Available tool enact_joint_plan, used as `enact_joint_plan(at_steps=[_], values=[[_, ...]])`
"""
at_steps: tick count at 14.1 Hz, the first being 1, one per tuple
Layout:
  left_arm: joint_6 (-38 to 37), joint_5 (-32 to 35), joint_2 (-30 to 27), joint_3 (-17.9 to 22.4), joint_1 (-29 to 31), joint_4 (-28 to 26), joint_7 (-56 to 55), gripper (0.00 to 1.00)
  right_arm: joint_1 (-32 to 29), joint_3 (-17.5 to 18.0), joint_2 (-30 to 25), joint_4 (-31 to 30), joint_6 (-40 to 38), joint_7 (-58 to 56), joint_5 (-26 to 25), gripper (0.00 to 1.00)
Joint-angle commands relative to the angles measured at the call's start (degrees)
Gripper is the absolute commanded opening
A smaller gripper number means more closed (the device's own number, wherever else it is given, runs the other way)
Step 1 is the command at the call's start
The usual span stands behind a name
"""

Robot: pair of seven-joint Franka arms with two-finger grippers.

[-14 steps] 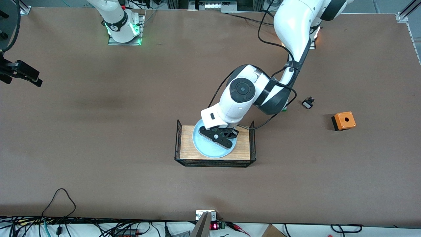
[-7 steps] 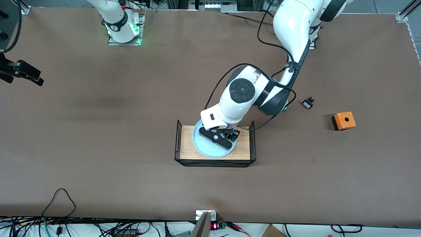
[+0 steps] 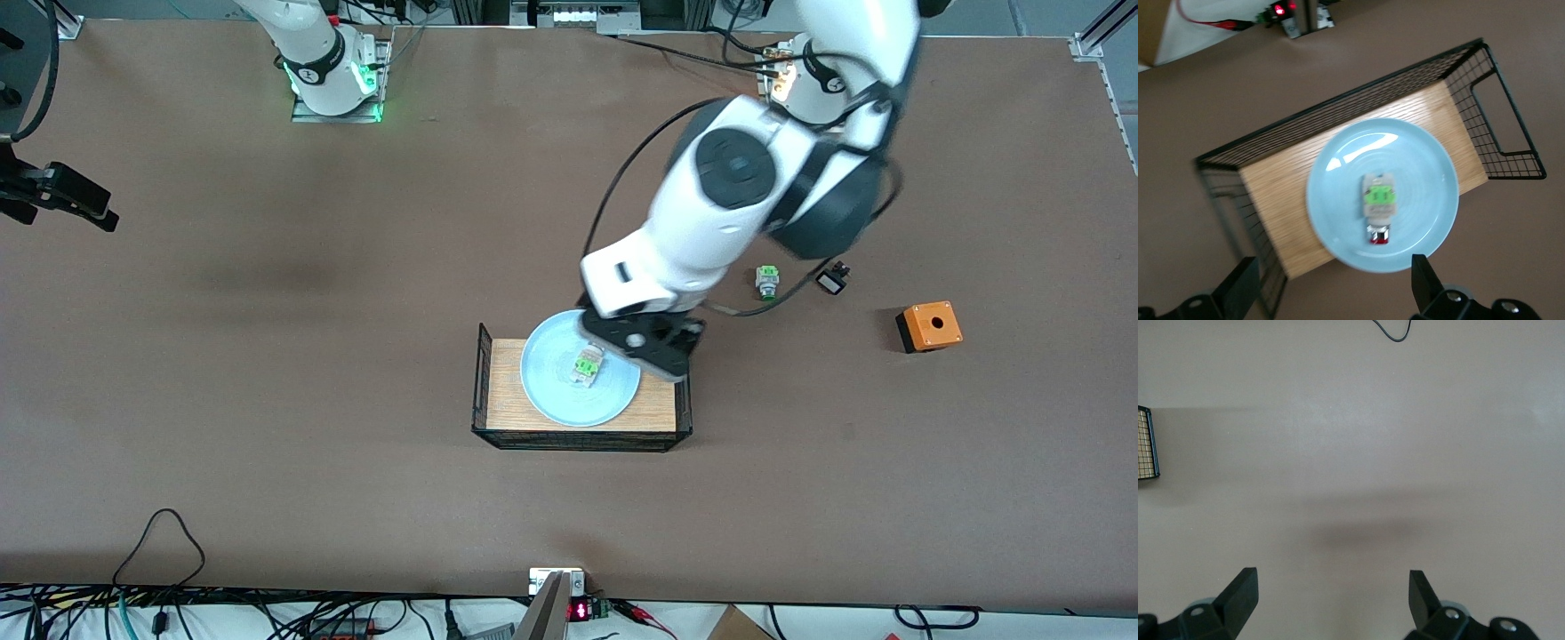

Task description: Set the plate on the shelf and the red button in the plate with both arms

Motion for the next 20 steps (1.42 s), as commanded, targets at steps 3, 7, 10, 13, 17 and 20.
enact_joint_plan(at_steps=[3,7,10,13,17,20], values=[[-14.44,0.14,-8.30,-0.15,5.38,-1.54,0.38,1.00,-0.39,0.43,-0.87,-0.33,-0.55,-1.14,0.86,1.00],[-26.13,0.05,-12.69,-0.24,11.18,-1.72,0.47,1.00,-0.39,0.35,-0.87,-0.33,-0.81,-1.14,0.86,1.00],[-31.95,0.14,-17.43,-0.15,15.92,-4.34,0.64,1.00,-0.48,0.35,-0.87,-0.33,-1.16,-1.22,0.77,1.00],[-28.38,-0.03,-24.89,-0.33,22.25,-14.96,4.40,1.00,-0.48,0.26,-0.87,-0.33,-1.17,-1.22,0.77,1.00],[-13.25,0.14,-39.58,-0.15,26.56,-39.39,5.91,1.00,-0.48,0.26,-0.87,-0.33,-1.17,-1.22,0.86,1.00],[-9.11,4.79,-42.84,-0.15,27.89,-44.16,5.92,1.00,-0.48,0.17,-0.87,-0.33,-1.17,-1.22,0.86,1.00]])
